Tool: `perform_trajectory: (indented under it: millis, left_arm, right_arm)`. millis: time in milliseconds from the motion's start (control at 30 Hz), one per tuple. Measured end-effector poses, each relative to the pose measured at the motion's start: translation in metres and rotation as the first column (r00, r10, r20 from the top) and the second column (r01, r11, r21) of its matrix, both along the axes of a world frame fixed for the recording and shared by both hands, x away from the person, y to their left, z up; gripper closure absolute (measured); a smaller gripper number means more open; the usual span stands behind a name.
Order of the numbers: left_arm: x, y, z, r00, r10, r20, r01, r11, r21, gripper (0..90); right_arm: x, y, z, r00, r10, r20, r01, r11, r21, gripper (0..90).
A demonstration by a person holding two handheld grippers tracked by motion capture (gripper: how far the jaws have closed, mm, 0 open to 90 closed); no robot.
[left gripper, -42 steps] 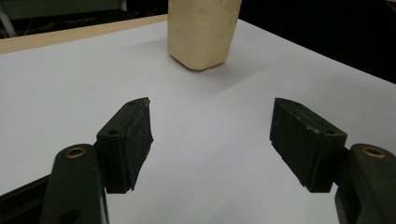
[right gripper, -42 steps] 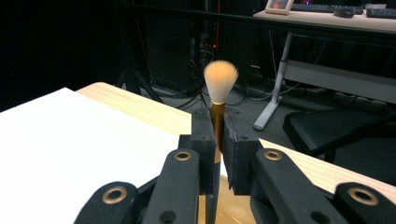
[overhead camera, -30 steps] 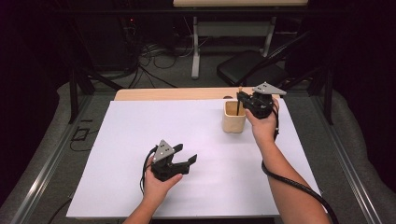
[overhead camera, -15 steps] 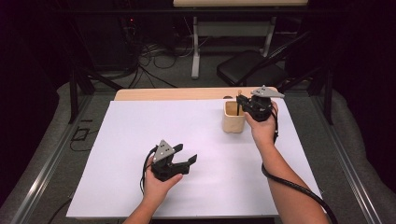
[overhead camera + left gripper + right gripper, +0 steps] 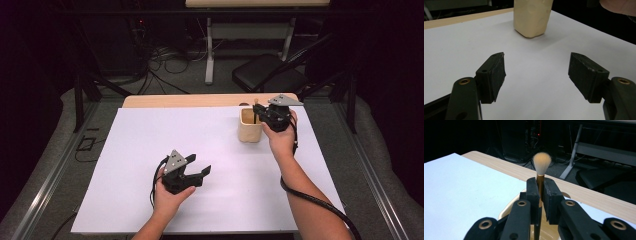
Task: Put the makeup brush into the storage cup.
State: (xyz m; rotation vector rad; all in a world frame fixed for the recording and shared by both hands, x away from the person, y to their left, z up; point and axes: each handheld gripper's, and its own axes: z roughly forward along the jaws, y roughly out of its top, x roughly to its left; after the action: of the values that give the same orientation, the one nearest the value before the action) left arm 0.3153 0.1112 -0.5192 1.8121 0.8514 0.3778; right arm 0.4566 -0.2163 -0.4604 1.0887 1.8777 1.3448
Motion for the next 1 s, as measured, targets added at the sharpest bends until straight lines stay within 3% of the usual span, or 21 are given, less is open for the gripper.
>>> perform_trajectory:
  millis: [1000]
  left_arm:
    - [0.0, -0.0003, -0.0002, 1.0, -0.001, 0.001, 0.001, 1.0, 0.003, 30.0]
  right_arm:
    - [0.0005, -0.0026, -0.0079, 0.9996, 0.007, -0.028, -0.008, 1.0, -0.017, 83.4]
